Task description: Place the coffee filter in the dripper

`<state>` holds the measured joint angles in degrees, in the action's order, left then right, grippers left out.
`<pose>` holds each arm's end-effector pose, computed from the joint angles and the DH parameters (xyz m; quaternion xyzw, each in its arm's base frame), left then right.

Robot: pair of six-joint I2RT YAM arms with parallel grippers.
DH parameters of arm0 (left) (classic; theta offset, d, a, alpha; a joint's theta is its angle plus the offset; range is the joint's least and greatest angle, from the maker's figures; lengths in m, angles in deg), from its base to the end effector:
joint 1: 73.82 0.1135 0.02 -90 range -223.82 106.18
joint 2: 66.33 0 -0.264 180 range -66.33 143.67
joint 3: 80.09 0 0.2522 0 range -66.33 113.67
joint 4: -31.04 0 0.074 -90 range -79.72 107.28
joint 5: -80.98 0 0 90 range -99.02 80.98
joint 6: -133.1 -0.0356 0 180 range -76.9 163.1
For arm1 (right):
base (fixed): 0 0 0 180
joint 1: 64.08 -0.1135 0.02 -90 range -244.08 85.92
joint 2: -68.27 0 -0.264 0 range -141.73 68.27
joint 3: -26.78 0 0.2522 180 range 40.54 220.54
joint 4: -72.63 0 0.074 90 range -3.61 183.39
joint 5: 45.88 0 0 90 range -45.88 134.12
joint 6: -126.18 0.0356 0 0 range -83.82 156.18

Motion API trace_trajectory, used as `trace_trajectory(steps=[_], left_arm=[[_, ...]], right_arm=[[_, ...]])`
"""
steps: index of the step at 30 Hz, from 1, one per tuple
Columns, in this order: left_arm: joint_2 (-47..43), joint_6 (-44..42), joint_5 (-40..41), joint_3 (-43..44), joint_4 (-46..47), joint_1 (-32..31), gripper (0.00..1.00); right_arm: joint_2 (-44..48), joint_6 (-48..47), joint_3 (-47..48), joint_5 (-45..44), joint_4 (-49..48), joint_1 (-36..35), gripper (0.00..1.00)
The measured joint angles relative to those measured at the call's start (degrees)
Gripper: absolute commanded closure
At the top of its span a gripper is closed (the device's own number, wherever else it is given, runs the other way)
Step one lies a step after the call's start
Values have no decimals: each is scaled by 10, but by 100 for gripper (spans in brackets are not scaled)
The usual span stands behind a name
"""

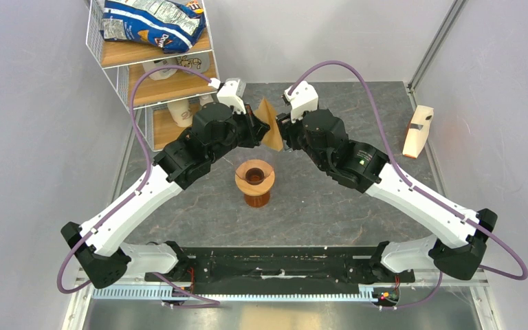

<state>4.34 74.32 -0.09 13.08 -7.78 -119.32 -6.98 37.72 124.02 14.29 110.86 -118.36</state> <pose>0.1935 -0.1890 0.4285 0.0529 0.7975 -0.3221 0.5074 0.1821 0.2229 0.4339 -0.2049 0.7611 0.0895 0.6088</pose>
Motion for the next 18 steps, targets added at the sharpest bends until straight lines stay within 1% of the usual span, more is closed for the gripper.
trace_trajectory(steps=[3, 4, 7, 9, 11, 12, 13, 15, 17, 18], left_arm=[[0, 0, -1, 2, 2, -1, 98], [1, 0, -1, 3, 2, -1, 98], [2, 0, -1, 3, 2, -4, 98], [2, 0, 0, 3, 2, -6, 98], [2, -1, 2, 3, 2, -6, 98], [2, -2, 3, 3, 2, -6, 93], [2, -3, 4, 3, 2, -6, 86], [2, -10, 3, 3, 2, -6, 67], [2, -26, -6, 3, 4, -6, 46], [1, -34, -17, 3, 6, -6, 39]], right_arm=[[-2, -3, -6, 0, -2, 6, 45], [-3, -5, -6, 0, -2, 7, 48], [-9, -16, -7, 0, -5, 7, 62], [-10, -20, -12, 1, -10, 7, 74], [-10, -25, -18, 5, -14, 8, 88], [-10, -26, -21, 7, -15, 8, 93], [-10, -26, -24, 12, -16, 8, 100], [-10, -27, -25, 16, -17, 8, 100], [-9, -28, -25, 21, -17, 11, 100], [-9, -28, -25, 25, -17, 14, 100]])
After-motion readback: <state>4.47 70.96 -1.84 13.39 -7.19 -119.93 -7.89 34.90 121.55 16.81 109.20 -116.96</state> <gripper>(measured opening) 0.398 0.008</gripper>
